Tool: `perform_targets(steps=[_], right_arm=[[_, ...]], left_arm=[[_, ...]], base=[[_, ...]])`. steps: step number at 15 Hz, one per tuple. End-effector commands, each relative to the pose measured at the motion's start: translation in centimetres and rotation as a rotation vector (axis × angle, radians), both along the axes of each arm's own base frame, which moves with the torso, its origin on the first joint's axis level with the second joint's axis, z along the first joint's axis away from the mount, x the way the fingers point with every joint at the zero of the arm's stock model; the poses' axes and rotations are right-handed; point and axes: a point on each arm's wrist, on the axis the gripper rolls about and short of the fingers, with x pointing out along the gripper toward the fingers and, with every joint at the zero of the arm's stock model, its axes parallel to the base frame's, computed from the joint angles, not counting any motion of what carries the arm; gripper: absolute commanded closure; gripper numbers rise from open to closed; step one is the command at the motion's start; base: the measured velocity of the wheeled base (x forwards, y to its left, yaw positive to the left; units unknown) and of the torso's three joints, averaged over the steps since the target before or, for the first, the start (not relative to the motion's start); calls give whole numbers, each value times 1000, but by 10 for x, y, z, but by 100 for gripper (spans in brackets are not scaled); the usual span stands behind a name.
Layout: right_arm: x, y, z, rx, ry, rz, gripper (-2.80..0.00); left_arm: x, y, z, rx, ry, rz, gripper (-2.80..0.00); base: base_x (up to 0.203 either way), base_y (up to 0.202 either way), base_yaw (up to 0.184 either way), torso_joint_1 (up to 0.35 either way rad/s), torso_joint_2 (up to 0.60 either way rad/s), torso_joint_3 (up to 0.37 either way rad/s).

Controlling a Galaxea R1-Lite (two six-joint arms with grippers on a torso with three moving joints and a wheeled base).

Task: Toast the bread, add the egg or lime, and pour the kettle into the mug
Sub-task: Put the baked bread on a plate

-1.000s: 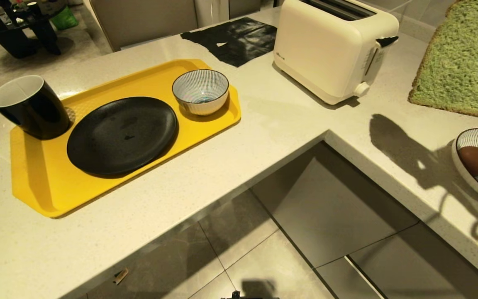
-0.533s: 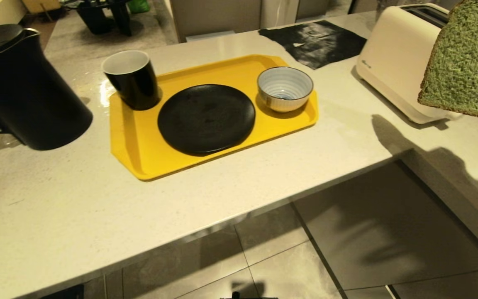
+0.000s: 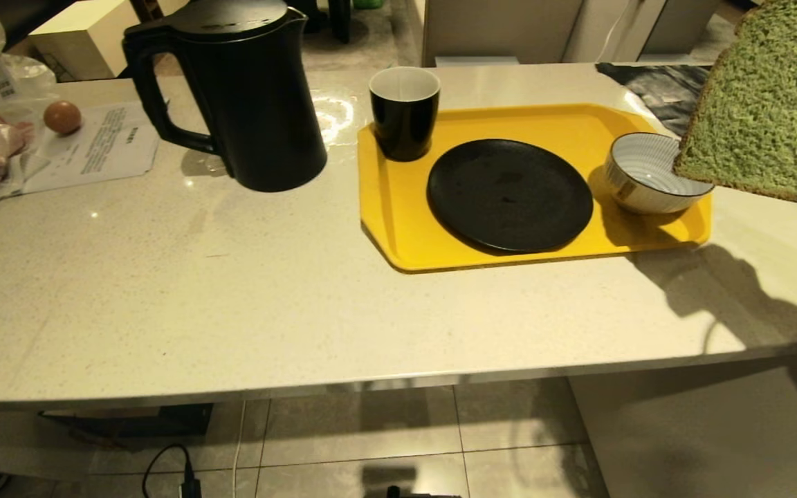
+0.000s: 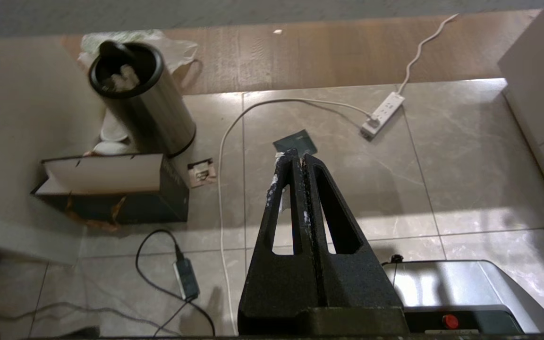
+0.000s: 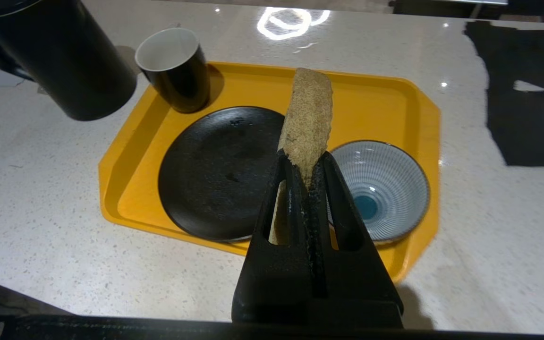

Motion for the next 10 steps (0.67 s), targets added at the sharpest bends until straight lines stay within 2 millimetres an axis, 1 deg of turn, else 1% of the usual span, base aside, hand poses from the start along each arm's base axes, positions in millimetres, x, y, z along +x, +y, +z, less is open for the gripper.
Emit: perform_targets(steps=[1,4,6,8,10], right_arm=[[1,0,-3,-3,8,2,0],[3,1,-3,-5,7,5,0],[7,4,-4,-10,17,25,0],[14,16,-6,-7,17,85,0],[26,32,-8,30,-14,160,0]], left_arm=[[0,0,0,0,0,0,0],[0,0,0,-1,1,0,0],[0,0,0,1,1,0,0],[0,0,0,1,1,0,0],[0,0,0,1,0,0,0]], base=[[3,-2,87,6,-1,6],[0,0,0,0,0,0],[0,0,0,0,0,0],[0,0,0,0,0,0],[0,0,0,0,0,0]])
